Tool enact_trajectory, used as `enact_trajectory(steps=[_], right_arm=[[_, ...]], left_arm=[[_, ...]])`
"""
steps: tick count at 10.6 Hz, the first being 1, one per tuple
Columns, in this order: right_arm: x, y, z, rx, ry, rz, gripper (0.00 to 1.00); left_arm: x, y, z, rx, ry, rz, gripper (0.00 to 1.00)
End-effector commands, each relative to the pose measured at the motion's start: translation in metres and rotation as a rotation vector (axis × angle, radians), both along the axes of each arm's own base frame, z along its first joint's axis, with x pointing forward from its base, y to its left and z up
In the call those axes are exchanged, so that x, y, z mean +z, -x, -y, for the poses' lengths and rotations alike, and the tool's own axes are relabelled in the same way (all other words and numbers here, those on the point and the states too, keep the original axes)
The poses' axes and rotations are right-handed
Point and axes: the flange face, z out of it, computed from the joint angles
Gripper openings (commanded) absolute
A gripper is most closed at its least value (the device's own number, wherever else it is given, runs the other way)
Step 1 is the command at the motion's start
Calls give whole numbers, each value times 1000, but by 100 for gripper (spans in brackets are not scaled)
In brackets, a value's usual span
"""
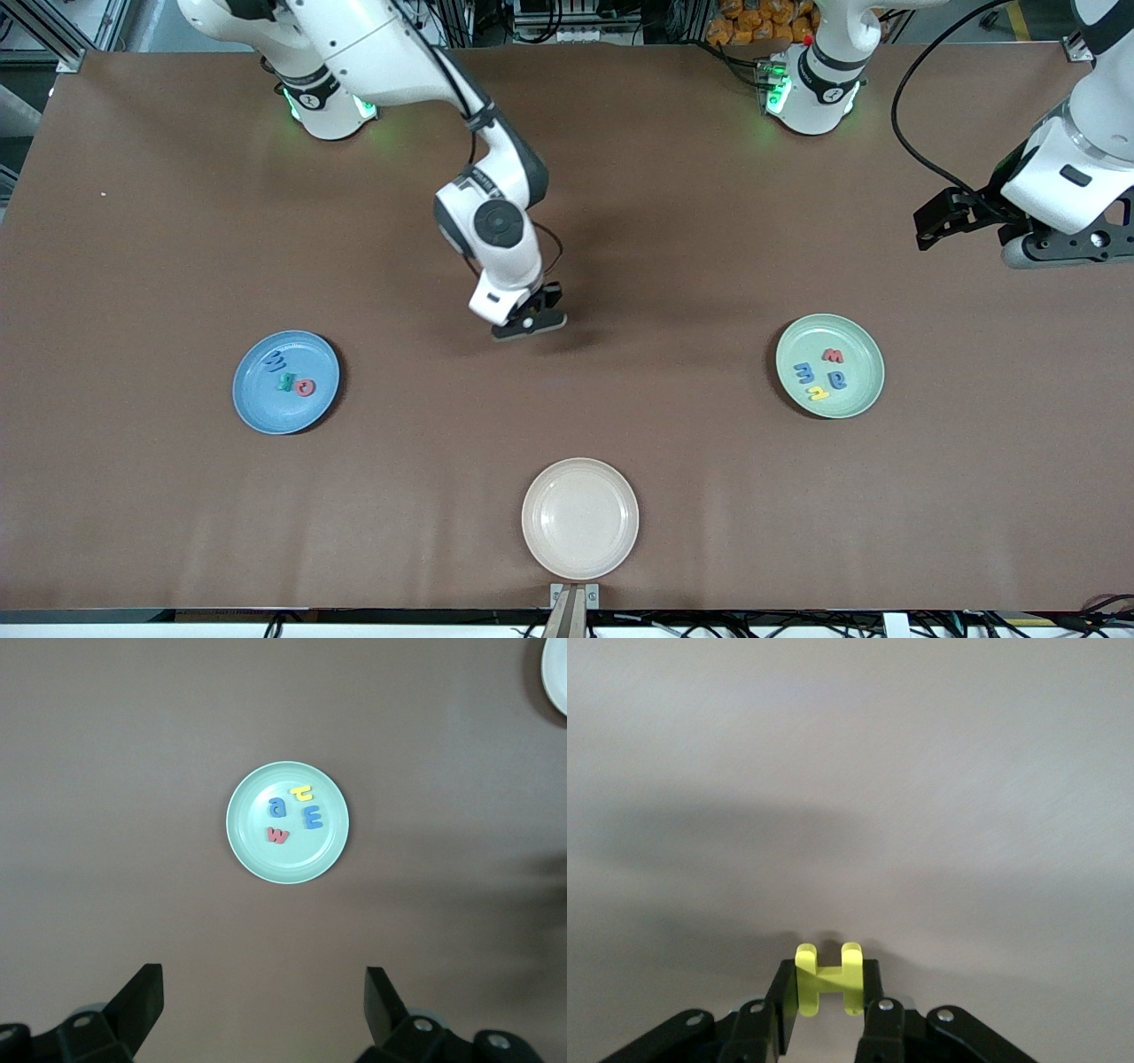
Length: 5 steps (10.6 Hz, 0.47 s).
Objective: Sort uppercase to blue plate, lowercase to green plate
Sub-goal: 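Carry the yellow H to the blue plate with the right gripper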
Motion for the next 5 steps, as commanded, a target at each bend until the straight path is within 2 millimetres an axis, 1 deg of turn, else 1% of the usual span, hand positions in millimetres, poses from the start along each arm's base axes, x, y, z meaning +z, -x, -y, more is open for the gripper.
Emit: enact_trajectory(steps=[1, 3, 4, 5], right_arm=[[19, -34, 46, 48, 4, 27, 0], [33, -69, 101, 112, 20, 52, 0], [35, -86, 135, 160, 35, 58, 0], [43, -97, 163, 208, 42, 56, 0]], left_arm=[[-1, -2, -3, -14, 22, -10, 100], [-4, -3, -4, -13, 15, -15, 100], [-2, -3, -5, -11, 14, -10, 100], [-2, -3, -4, -14, 15, -11, 100]])
